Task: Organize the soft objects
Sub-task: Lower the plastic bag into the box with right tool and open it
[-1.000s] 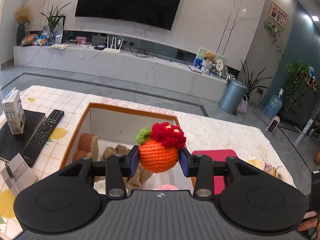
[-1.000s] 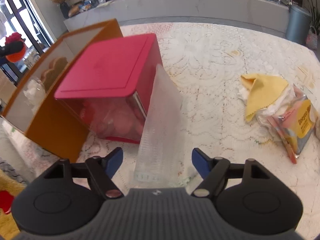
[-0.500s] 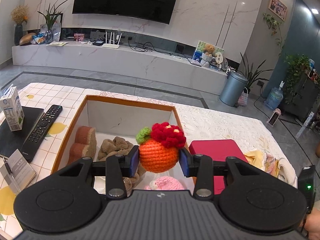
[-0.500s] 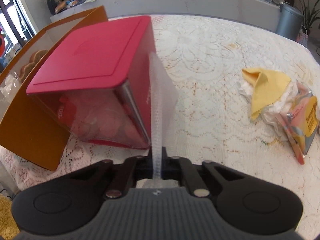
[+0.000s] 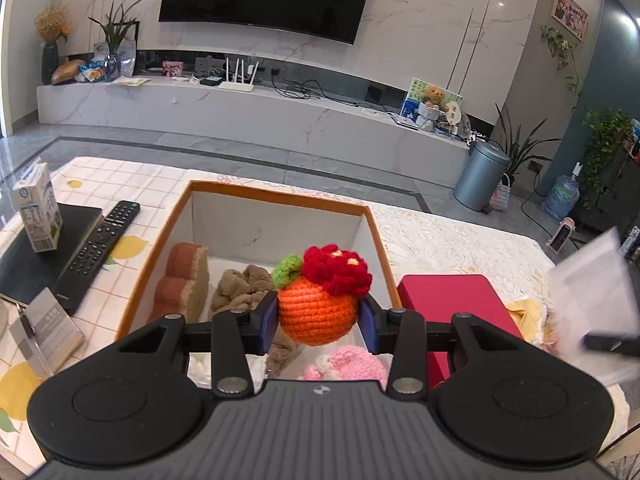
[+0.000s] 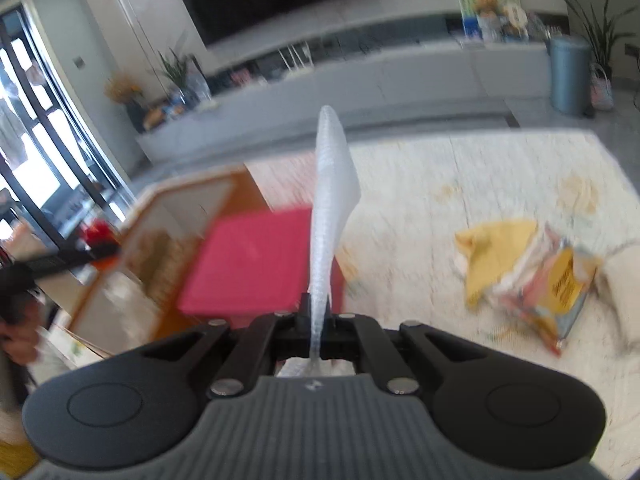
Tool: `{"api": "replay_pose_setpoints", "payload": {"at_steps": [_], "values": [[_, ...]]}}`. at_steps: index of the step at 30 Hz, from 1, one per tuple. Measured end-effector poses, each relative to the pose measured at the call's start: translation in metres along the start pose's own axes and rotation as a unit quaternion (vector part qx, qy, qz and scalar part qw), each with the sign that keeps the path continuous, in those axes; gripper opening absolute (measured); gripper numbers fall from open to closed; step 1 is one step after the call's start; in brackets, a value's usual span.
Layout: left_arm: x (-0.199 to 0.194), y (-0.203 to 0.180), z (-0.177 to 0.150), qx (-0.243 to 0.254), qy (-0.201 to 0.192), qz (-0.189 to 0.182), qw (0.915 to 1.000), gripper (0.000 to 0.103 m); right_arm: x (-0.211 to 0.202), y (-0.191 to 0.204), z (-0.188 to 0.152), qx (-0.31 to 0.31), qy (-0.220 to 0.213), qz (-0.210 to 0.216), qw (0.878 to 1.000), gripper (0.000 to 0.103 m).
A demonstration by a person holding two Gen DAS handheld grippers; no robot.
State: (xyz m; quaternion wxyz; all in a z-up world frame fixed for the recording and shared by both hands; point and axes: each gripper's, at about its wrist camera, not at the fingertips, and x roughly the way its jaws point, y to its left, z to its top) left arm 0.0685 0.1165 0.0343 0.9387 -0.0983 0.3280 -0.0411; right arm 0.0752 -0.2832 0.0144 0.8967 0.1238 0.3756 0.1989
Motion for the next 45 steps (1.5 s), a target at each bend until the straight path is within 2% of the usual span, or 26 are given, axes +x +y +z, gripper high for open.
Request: {"api": "replay_pose_setpoints", "payload": {"at_steps": [5, 12, 16, 18, 20, 24, 26, 29, 33, 38, 40, 43, 45], "values": [[-0.002, 0.010, 0.003, -0.016, -0.004, -0.003, 0.9999, 0.047, -0.031, 0.032, 0.027, -0.017, -0.039, 0.058, 0.997, 0.000], [0.012, 0.038, 0.007, -0.054, 0.000, -0.003, 0.9985, 0.047, -0.029, 0.087, 0.069, -0.059, -0.046, 0.108, 0.991, 0.000], [0.022, 0.060, 0.010, -0.087, -0.009, -0.006, 0.9962, 0.047, 0.000, 0.121, 0.087, -0.092, -0.035, 0.107, 0.989, 0.000], [0.025, 0.067, 0.009, -0.093, -0.007, 0.000, 0.9956, 0.047, 0.025, 0.142, 0.094, -0.140, -0.022, 0.072, 0.987, 0.000], [0.027, 0.075, 0.007, -0.101, -0.005, 0.007, 0.9948, 0.047, 0.053, 0.163, 0.095, -0.204, -0.008, 0.041, 0.978, 0.000], [0.027, 0.096, 0.002, -0.148, -0.002, 0.010, 0.9890, 0.047, 0.104, 0.193, 0.097, -0.255, 0.032, 0.058, 0.965, 0.000], [0.027, 0.104, 0.002, -0.165, 0.001, 0.002, 0.9864, 0.047, 0.129, 0.212, 0.091, -0.310, 0.044, 0.035, 0.949, 0.000], [0.032, 0.110, -0.001, -0.187, 0.020, -0.013, 0.9820, 0.047, 0.178, 0.233, 0.080, -0.397, 0.079, -0.010, 0.914, 0.000], [0.036, 0.103, -0.003, -0.161, 0.030, -0.001, 0.9864, 0.047, 0.231, 0.241, 0.070, -0.477, 0.118, -0.053, 0.869, 0.000], [0.042, 0.098, -0.003, -0.149, 0.041, 0.008, 0.9880, 0.047, 0.272, 0.239, 0.061, -0.515, 0.156, -0.083, 0.839, 0.000], [0.042, 0.098, -0.004, -0.152, 0.044, -0.004, 0.9875, 0.047, 0.284, 0.236, 0.058, -0.528, 0.163, -0.098, 0.827, 0.000], [0.037, 0.094, -0.004, -0.142, 0.042, -0.022, 0.9887, 0.047, 0.300, 0.234, 0.050, -0.571, 0.163, -0.111, 0.797, 0.000], [0.035, 0.091, -0.004, -0.135, 0.042, -0.032, 0.9895, 0.047, 0.310, 0.233, 0.047, -0.581, 0.164, -0.114, 0.789, 0.000]]}}
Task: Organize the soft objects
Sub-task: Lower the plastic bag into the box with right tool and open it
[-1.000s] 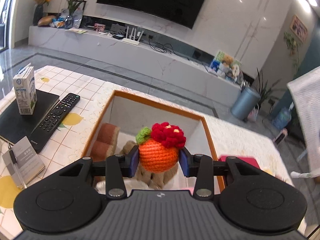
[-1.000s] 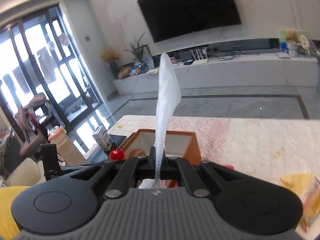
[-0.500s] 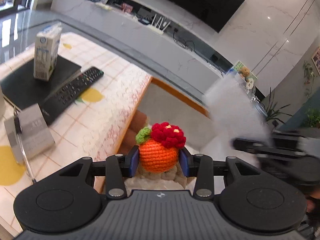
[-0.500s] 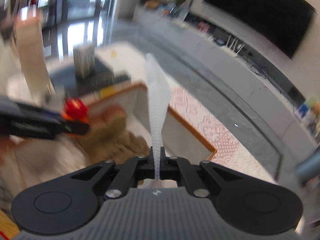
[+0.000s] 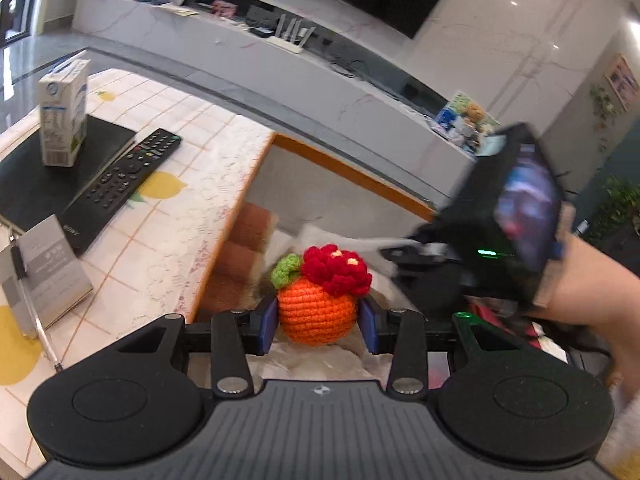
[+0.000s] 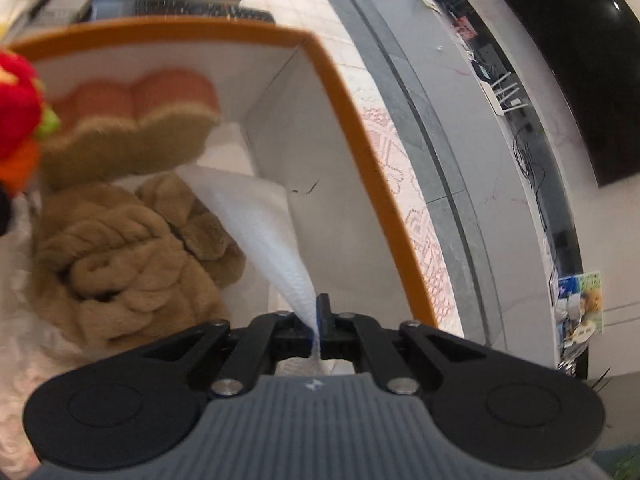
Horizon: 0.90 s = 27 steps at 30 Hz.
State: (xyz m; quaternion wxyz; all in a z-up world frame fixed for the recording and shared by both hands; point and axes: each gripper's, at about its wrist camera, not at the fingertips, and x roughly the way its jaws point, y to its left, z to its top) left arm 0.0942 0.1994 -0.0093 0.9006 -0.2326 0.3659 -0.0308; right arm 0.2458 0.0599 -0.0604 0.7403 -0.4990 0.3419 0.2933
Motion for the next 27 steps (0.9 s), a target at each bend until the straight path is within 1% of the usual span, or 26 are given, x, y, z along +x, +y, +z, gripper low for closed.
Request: {"api": "replay_pose_setpoints", "payload": {"at_steps": [2, 4, 5, 8, 9, 11, 12, 13, 14, 15, 16, 17, 18, 19, 20, 22, 24, 25, 26, 27], "values": [[0.001, -0.002, 0.000, 0.001, 0.003, -0.005, 1.0000, 0.047, 0.007, 0.004, 0.000, -0.019, -0.013, -0.010, 1.000, 0.000], [0.003, -0.002, 0.000, 0.000, 0.006, -0.002, 1.0000, 0.047, 0.011, 0.008, -0.003, -0.036, -0.025, -0.048, 0.998, 0.000], [0.003, -0.002, -0.001, -0.002, 0.008, 0.000, 1.0000, 0.047, 0.013, 0.009, -0.003, -0.032, -0.025, -0.055, 0.998, 0.000], [0.003, 0.001, -0.001, -0.006, 0.012, 0.004, 0.9999, 0.047, 0.011, 0.005, -0.005, -0.014, -0.037, -0.055, 0.998, 0.000], [0.002, 0.000, 0.000, -0.003, 0.012, 0.009, 0.9999, 0.047, 0.009, 0.003, -0.006, -0.009, -0.043, -0.063, 0.997, 0.000], [-0.002, -0.002, 0.000, 0.008, 0.007, 0.025, 0.9996, 0.047, 0.003, -0.002, -0.007, 0.004, -0.054, -0.073, 0.996, 0.021], [-0.003, -0.003, 0.000, 0.013, 0.002, 0.029, 0.9995, 0.047, -0.003, -0.005, -0.009, 0.011, -0.058, -0.062, 0.996, 0.027], [-0.005, -0.004, 0.000, 0.016, 0.000, 0.030, 0.9994, 0.047, -0.007, -0.007, -0.009, 0.018, -0.058, -0.058, 0.996, 0.043], [-0.005, -0.005, 0.000, 0.018, 0.000, 0.027, 0.9995, 0.047, -0.013, -0.008, -0.009, 0.023, -0.056, -0.057, 0.997, 0.047], [-0.006, -0.006, 0.001, 0.018, -0.003, 0.020, 0.9996, 0.047, -0.017, -0.008, -0.008, 0.025, -0.055, -0.062, 0.996, 0.049], [-0.008, -0.006, 0.001, 0.018, -0.005, 0.012, 0.9997, 0.047, -0.021, -0.008, -0.007, 0.025, -0.057, -0.071, 0.995, 0.054], [-0.009, -0.007, 0.002, 0.018, -0.006, 0.006, 0.9998, 0.047, -0.027, -0.010, -0.007, 0.030, -0.060, -0.080, 0.995, 0.063], [-0.011, -0.008, 0.002, 0.018, -0.008, 0.001, 0.9998, 0.047, -0.030, -0.011, -0.006, 0.038, -0.062, -0.088, 0.993, 0.069], [-0.012, -0.008, 0.002, 0.020, -0.011, -0.004, 0.9997, 0.047, -0.036, -0.013, -0.006, 0.047, -0.066, -0.096, 0.992, 0.078], [-0.013, -0.010, 0.001, 0.024, -0.012, -0.008, 0.9996, 0.046, -0.044, -0.016, -0.007, 0.057, -0.073, -0.103, 0.990, 0.085], [-0.016, -0.013, 0.000, 0.029, -0.016, -0.014, 0.9994, 0.039, -0.061, -0.022, -0.010, 0.074, -0.093, -0.123, 0.985, 0.088], [-0.015, -0.015, -0.001, 0.026, -0.012, -0.025, 0.9993, 0.028, -0.080, -0.027, -0.011, 0.091, -0.110, -0.145, 0.979, 0.094], [-0.013, -0.015, -0.001, 0.025, -0.007, -0.034, 0.9991, 0.026, -0.089, -0.030, -0.013, 0.100, -0.115, -0.153, 0.976, 0.095], [-0.011, -0.015, -0.002, 0.022, -0.001, -0.044, 0.9988, 0.021, -0.098, -0.033, -0.016, 0.112, -0.120, -0.158, 0.974, 0.096], [-0.009, -0.015, -0.002, 0.018, 0.005, -0.055, 0.9983, 0.018, -0.104, -0.037, -0.018, 0.123, -0.122, -0.159, 0.972, 0.096]]}}
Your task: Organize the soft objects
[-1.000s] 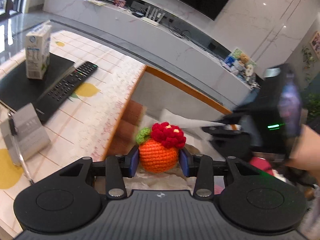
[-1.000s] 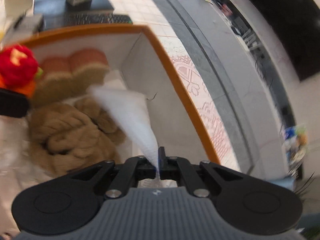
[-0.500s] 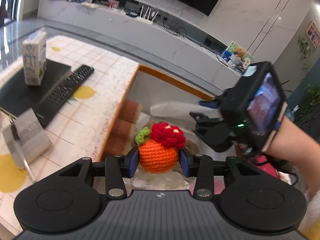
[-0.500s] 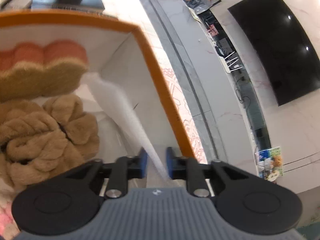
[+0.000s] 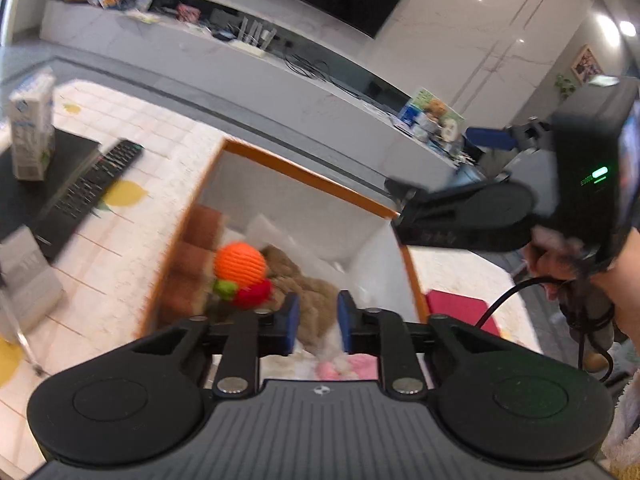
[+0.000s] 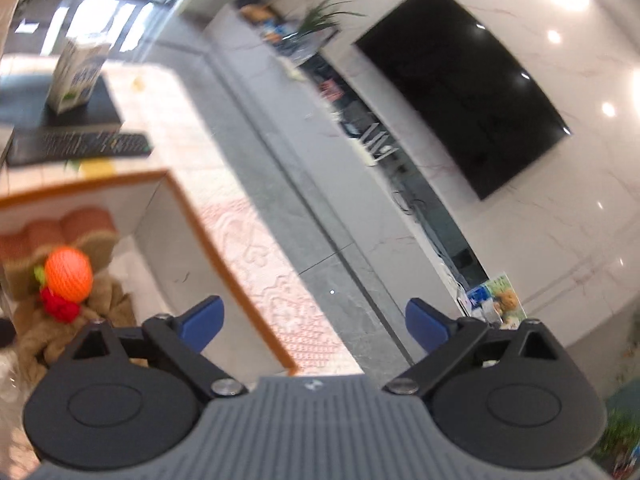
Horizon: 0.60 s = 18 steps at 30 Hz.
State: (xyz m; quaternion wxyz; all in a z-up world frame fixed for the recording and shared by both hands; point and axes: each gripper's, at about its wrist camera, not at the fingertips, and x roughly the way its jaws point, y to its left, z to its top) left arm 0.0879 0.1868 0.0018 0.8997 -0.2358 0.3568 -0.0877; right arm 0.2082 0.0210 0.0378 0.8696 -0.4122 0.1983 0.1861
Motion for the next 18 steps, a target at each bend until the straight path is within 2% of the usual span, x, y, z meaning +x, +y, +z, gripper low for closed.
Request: {"api": "replay_pose_setpoints", "payload": {"at_steps": [2, 5, 8, 10, 14, 16, 18], "values": [[0.002, -0.001, -0.002, -0.005, 0.003, -0.014, 0.9999, 0.018, -0.013, -0.010, -0.001, 0.024, -0.004, -0.007, 1.000, 0.095], [-0.002, -0.008, -0.003, 0.014, -0.011, -0.019, 0.9997, 0.019, -0.031, -0.022, -0.006, 0.072, -0.008, -0.010, 0.997, 0.095], [-0.012, -0.015, -0.002, 0.020, -0.028, -0.043, 0.9985, 0.020, -0.049, -0.034, -0.017, 0.126, -0.021, 0.009, 0.992, 0.096], [-0.022, -0.022, -0.001, 0.022, -0.043, -0.056, 0.9973, 0.026, -0.061, -0.039, -0.027, 0.148, -0.021, 0.023, 0.988, 0.096], [-0.042, -0.043, -0.001, 0.052, -0.080, -0.054, 0.9939, 0.032, -0.084, -0.047, -0.050, 0.174, -0.007, 0.030, 0.984, 0.096], [-0.049, -0.051, -0.002, 0.063, -0.093, -0.058, 0.9920, 0.041, -0.094, -0.049, -0.062, 0.192, -0.007, 0.038, 0.981, 0.098], [-0.055, -0.055, 0.000, 0.061, -0.108, -0.043, 0.9913, 0.053, -0.103, -0.052, -0.074, 0.211, -0.008, 0.056, 0.976, 0.098]]}}
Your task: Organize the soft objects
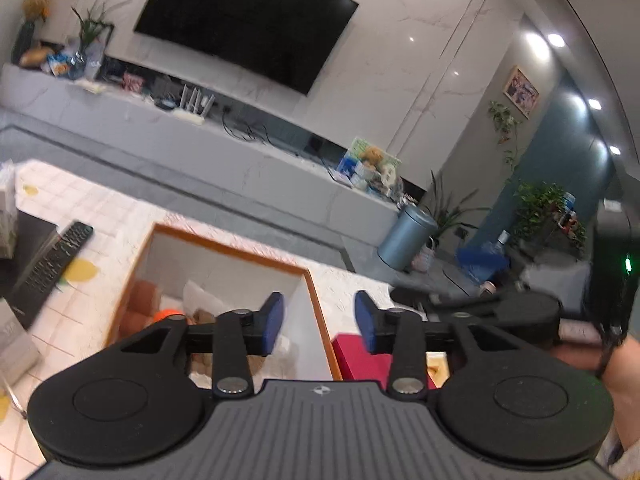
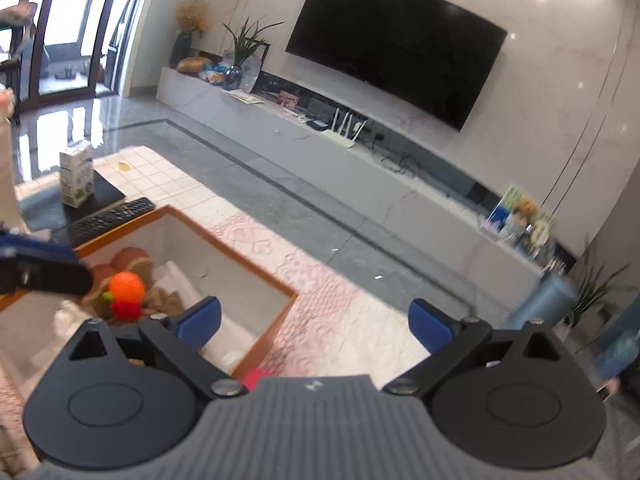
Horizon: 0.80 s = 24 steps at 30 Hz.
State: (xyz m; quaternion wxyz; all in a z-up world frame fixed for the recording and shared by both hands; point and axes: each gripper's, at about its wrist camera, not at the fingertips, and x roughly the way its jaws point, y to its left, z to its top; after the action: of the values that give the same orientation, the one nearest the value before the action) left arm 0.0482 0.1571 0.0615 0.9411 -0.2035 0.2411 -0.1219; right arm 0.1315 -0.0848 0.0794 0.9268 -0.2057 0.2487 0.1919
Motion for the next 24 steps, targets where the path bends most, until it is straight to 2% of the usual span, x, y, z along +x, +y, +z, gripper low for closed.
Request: {"api": "replay_pose_setpoints", "payload": {"at_steps": [2, 4, 7, 10, 12, 13, 18, 24], "values": [[-0.007, 0.002, 0.006, -0.017, -0.024, 0.038, 0.9988, 0.057, -0.006, -0.003, -0.008, 0.021, 0.001, 0.032, 0.999, 0.095], [-0.014, 0.008, 0.012, -0.013, -0.040, 0.068, 0.9968, 0.058, -0.006, -0.003, -0.013, 0.050, 0.014, 0.074, 0.996, 0.087], [-0.018, 0.022, 0.017, 0.017, -0.028, 0.096, 0.9949, 0.059, 0.007, 0.009, -0.015, 0.094, 0.029, 0.126, 0.987, 0.084], [-0.018, 0.041, 0.017, 0.021, -0.020, 0.136, 0.9903, 0.059, 0.029, 0.034, -0.008, 0.105, 0.040, 0.172, 0.979, 0.084], [-0.016, 0.054, 0.015, 0.008, -0.011, 0.158, 0.9874, 0.059, 0.049, 0.054, -0.001, 0.109, 0.055, 0.194, 0.973, 0.077], [-0.014, 0.062, 0.014, -0.002, -0.005, 0.164, 0.9865, 0.059, 0.060, 0.064, 0.003, 0.111, 0.062, 0.205, 0.970, 0.069], [-0.010, 0.086, 0.011, -0.035, 0.017, 0.159, 0.9865, 0.059, 0.122, 0.103, 0.015, 0.122, 0.110, 0.227, 0.960, 0.061], [-0.004, 0.092, 0.009, -0.042, 0.039, 0.180, 0.9820, 0.058, 0.158, 0.127, 0.016, 0.121, 0.138, 0.229, 0.956, 0.059]]}}
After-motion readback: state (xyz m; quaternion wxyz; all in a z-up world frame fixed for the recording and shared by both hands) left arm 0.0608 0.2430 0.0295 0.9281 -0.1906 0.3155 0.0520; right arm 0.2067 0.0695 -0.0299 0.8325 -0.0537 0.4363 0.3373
